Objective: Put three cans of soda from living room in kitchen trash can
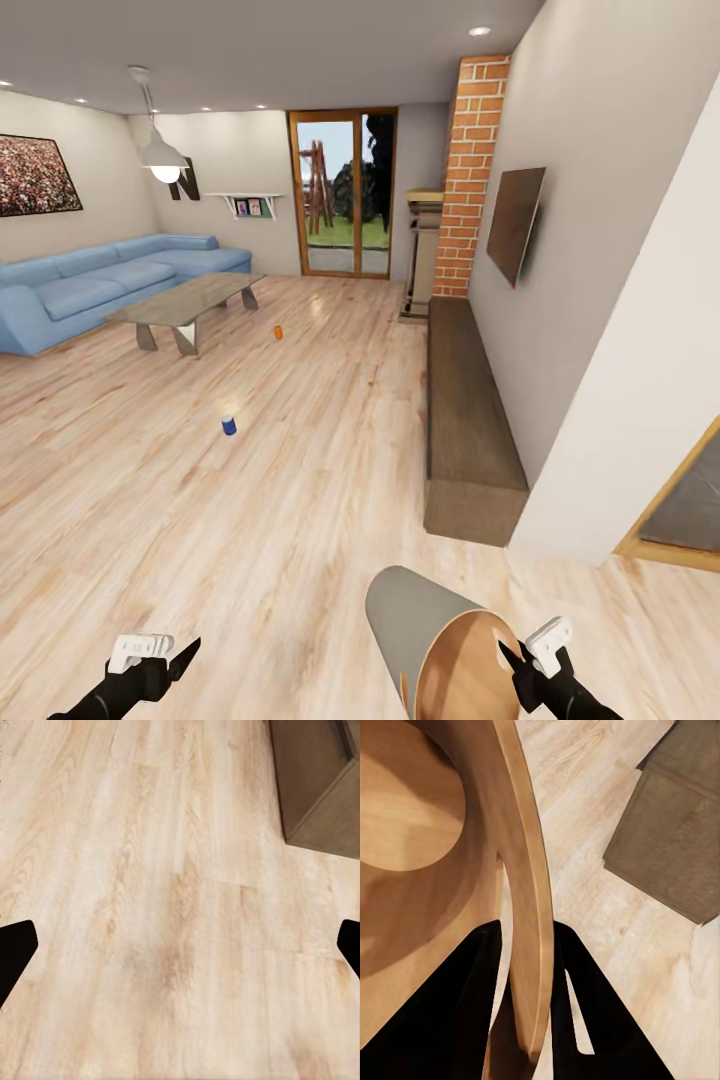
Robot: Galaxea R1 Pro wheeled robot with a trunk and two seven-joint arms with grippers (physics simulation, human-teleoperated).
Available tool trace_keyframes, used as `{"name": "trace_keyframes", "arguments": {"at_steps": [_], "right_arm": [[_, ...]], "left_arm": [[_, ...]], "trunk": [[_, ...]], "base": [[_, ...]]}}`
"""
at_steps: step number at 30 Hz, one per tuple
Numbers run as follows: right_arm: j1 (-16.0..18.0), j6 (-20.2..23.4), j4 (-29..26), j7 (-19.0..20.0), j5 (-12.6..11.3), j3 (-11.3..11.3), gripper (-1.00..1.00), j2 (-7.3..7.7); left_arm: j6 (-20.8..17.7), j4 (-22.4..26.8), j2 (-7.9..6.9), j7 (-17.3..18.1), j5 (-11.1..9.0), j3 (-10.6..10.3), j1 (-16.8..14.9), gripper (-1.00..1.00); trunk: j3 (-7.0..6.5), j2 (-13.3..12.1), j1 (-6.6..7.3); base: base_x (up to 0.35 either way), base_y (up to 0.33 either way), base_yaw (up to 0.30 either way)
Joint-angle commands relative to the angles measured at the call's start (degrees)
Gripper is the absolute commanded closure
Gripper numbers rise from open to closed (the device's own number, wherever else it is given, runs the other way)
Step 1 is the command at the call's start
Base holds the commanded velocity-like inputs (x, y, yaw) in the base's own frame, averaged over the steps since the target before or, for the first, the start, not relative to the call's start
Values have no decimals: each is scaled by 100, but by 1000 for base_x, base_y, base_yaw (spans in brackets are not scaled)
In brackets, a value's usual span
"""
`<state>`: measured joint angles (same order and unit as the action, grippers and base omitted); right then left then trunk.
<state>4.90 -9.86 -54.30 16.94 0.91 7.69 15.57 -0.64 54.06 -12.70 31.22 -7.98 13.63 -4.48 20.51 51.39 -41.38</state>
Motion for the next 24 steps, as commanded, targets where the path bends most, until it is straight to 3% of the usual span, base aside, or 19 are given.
{"name": "trace_keyframes", "arguments": {"at_steps": [1,12,24], "right_arm": [[2,4,-10,55,-40,-2,100,-1],[2,34,-10,39,-57,5,100,-9],[2,56,-5,29,-60,5,100,-18]], "left_arm": [[1,0,-1,3,0,0,0,-100],[3,0,-5,15,-1,0,0,-100],[3,-9,-4,8,-1,-7,0,-100]], "trunk": [[-1,0,0],[26,0,0],[96,0,0]], "base": [[214,152,0],[247,211,14],[255,224,103]]}}
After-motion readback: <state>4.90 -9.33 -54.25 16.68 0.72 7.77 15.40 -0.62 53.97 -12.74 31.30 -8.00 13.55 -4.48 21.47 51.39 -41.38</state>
